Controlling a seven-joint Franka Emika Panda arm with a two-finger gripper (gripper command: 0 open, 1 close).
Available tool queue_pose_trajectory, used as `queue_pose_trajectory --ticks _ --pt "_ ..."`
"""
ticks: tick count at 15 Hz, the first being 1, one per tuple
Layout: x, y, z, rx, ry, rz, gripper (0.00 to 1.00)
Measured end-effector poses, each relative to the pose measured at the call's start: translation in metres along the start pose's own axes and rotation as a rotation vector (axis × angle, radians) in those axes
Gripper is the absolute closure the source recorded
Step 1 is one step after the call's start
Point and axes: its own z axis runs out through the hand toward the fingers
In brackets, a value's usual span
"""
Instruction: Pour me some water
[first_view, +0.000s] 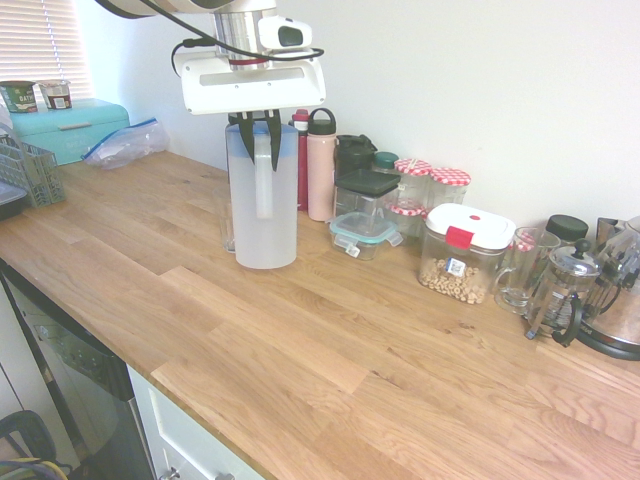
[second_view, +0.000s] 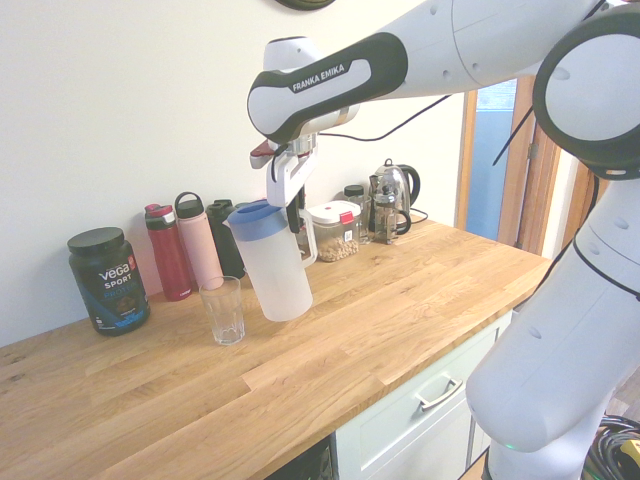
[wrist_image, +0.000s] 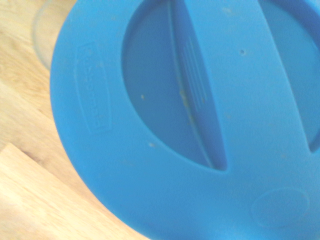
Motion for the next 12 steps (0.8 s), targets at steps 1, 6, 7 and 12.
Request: queue_pose_trajectory --ticks 1,6,7,12 --pt "-0.002 -0.004 0.002 -0.011 -0.01 -0.012 1.0" --pt "-0.016 -0.023 0.003 -0.104 -0.076 -0.101 1.0" --pt "-0.018 -0.027 0.002 -0.131 -0.086 -0.124 1.0" --pt "-0.011 -0.057 -0.002 -0.253 -0.116 -0.218 1.0"
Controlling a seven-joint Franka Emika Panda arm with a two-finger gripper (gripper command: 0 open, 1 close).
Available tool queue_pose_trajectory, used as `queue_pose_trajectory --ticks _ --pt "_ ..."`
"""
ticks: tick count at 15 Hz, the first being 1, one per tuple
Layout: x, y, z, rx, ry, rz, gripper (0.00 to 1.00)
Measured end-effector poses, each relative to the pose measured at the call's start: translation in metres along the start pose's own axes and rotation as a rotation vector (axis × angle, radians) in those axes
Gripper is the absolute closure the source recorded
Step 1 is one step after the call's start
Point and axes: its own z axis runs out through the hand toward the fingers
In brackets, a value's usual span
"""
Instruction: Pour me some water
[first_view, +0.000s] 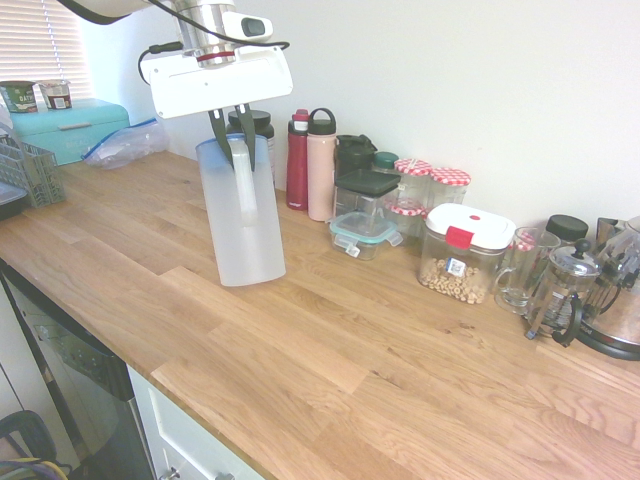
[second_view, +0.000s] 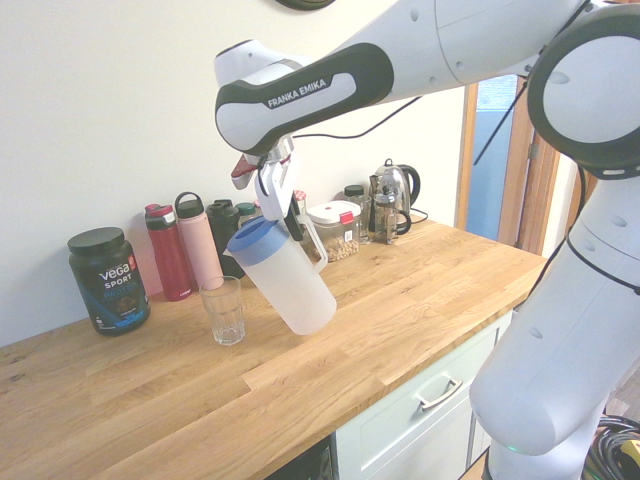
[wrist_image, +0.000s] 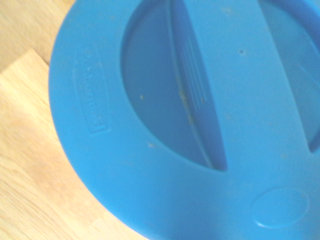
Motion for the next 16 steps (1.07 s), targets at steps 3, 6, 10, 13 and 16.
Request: queue_pose_trajectory --ticks 3,6,10,13,16 --pt "0.016 -0.017 0.003 -0.072 -0.021 -0.038 1.0" --pt "0.024 -0.032 0.013 -0.14 -0.043 -0.066 1.0" --pt "0.02 -0.038 0.013 -0.201 -0.06 -0.09 1.0" --pt "0.022 -0.042 0.012 -0.232 -0.055 -0.104 1.0" --pt "0.033 -0.048 0.017 -0.27 -0.056 -0.1 1.0"
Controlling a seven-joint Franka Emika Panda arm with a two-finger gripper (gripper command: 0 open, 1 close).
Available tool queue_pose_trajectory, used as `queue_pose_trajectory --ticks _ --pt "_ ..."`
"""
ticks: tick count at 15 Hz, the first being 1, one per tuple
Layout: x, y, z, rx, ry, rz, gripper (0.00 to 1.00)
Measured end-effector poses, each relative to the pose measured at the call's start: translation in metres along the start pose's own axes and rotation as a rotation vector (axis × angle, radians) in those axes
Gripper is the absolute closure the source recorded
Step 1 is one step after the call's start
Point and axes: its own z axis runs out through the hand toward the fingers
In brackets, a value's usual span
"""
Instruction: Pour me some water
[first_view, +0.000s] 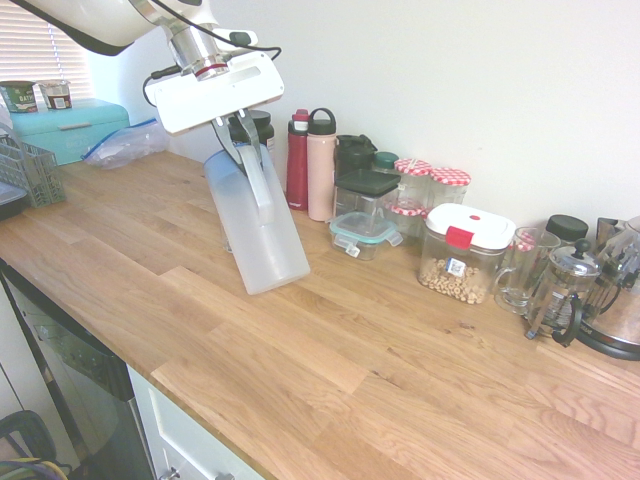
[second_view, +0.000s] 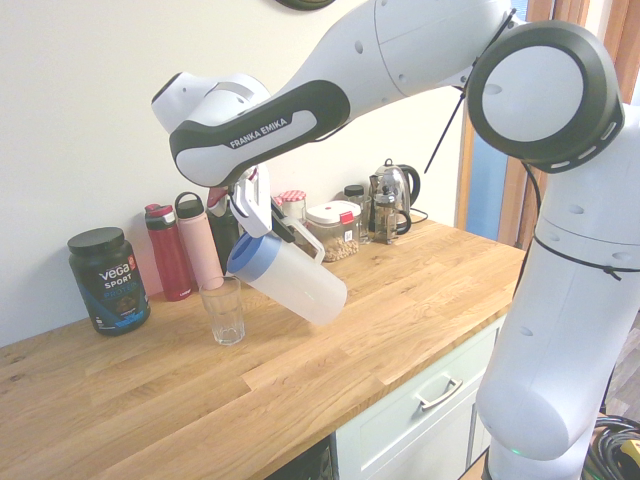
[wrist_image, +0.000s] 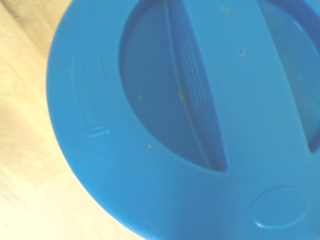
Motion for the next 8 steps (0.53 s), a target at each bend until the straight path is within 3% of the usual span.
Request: queue_pose_trajectory --ticks 8 --pt "0.023 -0.01 0.002 -0.032 -0.007 0.012 1.0"
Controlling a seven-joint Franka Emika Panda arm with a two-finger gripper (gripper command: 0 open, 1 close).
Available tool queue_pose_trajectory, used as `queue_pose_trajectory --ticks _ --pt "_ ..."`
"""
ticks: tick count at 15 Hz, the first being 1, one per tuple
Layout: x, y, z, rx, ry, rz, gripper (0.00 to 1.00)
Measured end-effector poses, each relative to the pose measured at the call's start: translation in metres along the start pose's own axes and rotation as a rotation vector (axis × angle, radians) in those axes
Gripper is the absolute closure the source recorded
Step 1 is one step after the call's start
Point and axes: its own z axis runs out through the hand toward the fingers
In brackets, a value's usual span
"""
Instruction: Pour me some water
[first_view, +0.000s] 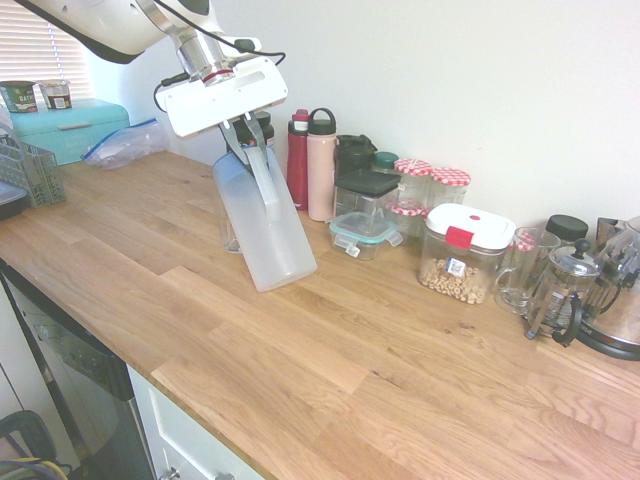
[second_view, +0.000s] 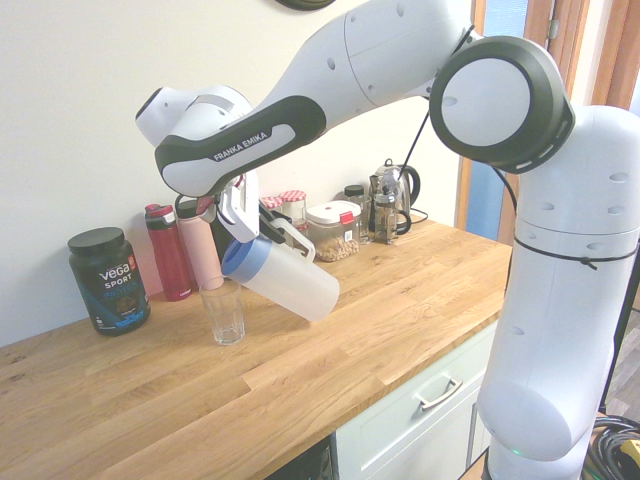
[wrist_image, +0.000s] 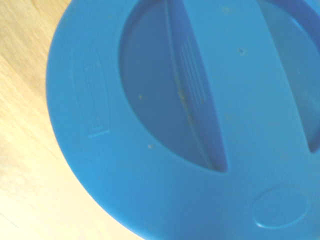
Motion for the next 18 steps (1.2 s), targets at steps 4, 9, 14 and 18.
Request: queue_pose_trajectory --ticks 4,9,14,18 --pt "0.002 0.0 0.001 -0.004 -0.001 0.009 1.0" --pt "0.0 0.012 -0.007 0.073 0.018 0.052 1.0" --pt "-0.025 0.081 0.001 0.292 0.071 0.186 1.0" --pt "-0.062 0.145 0.053 0.504 0.096 0.305 1.0"
